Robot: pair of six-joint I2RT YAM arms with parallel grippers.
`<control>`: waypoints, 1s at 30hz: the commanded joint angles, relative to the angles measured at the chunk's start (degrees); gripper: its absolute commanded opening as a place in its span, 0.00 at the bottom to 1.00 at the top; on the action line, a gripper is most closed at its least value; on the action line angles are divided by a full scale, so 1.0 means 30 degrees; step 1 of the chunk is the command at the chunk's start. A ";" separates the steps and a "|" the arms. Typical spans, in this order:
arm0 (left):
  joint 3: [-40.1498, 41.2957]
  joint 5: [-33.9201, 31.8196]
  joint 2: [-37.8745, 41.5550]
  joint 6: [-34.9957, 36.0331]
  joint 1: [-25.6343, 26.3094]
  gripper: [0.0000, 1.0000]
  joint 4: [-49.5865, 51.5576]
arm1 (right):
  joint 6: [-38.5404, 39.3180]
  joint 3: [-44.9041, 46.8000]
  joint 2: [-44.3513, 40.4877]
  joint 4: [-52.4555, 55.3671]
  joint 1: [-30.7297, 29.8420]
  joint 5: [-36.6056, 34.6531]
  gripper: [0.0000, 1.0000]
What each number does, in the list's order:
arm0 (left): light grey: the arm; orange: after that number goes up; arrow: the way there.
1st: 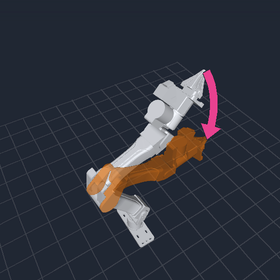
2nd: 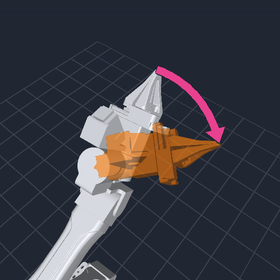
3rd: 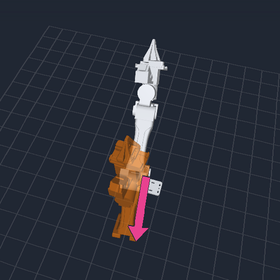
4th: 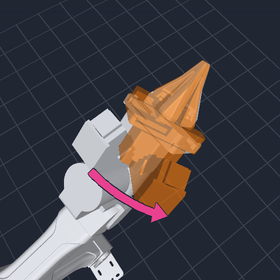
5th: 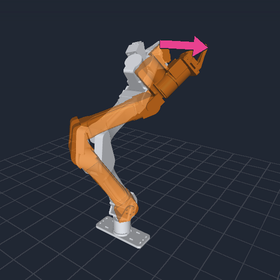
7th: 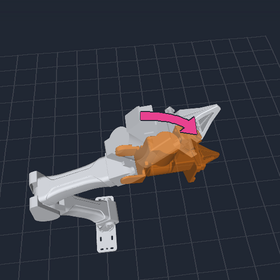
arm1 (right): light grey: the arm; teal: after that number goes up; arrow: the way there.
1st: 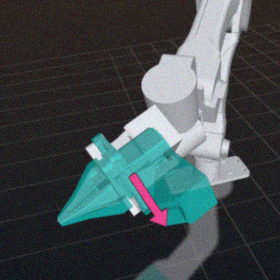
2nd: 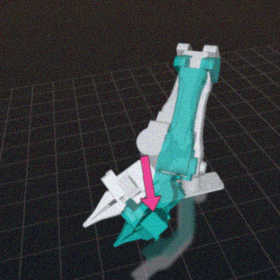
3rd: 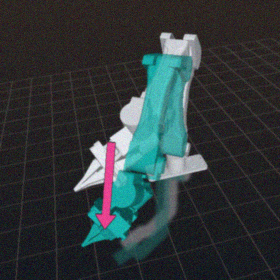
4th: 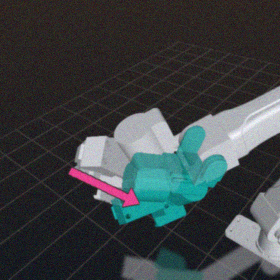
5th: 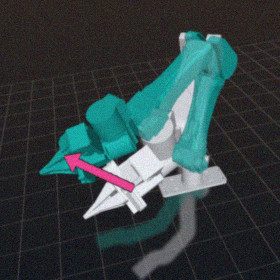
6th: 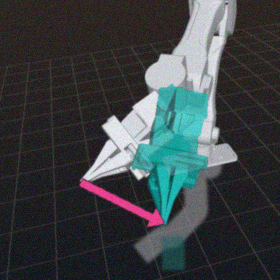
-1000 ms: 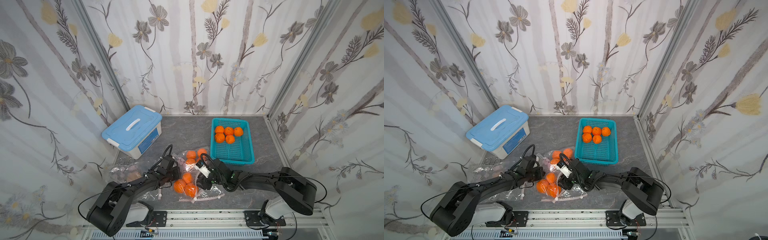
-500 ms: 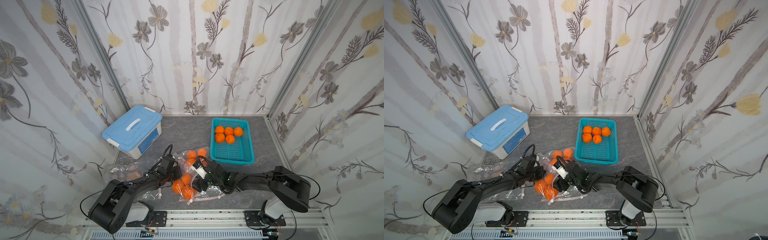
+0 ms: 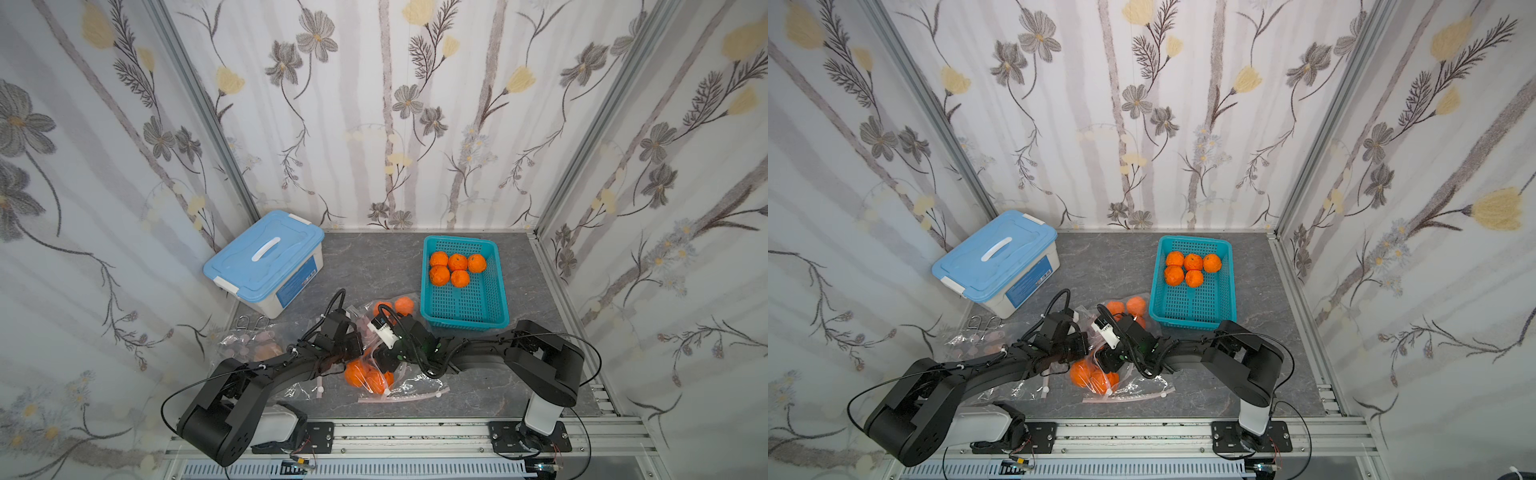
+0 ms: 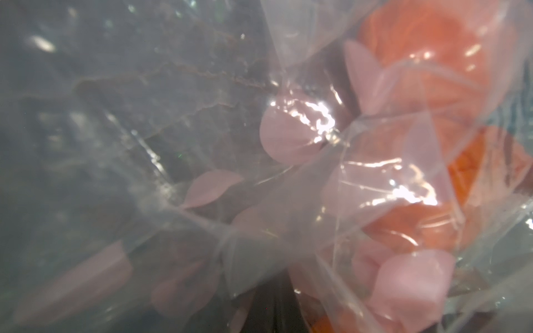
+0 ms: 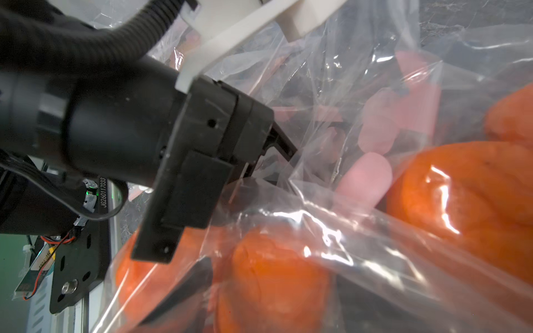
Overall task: Open the zip-top bag and take out the orange
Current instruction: Pick up the orange from the zipper food storage bag.
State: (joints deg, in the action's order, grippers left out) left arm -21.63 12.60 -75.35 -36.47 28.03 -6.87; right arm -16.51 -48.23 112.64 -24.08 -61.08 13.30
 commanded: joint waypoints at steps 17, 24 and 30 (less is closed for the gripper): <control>0.0163 -0.0435 0.0259 -0.0031 0.0031 0.00 0.1033 | -0.0351 0.2683 -0.4507 0.0486 0.1167 0.0277 0.48; 0.0200 -0.0450 0.0252 -0.0002 0.0031 0.00 0.1032 | -0.0457 0.4589 -0.7756 0.1558 0.3150 0.0795 0.46; 0.0235 -0.0283 -0.0105 -0.0075 0.0031 0.00 0.0661 | -0.0768 0.4830 -0.8563 0.1993 0.4006 0.2127 0.49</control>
State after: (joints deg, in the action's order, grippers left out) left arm -21.21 12.95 -75.18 -36.45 28.25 -7.25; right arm -18.48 -33.67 87.09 -17.87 -49.54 18.00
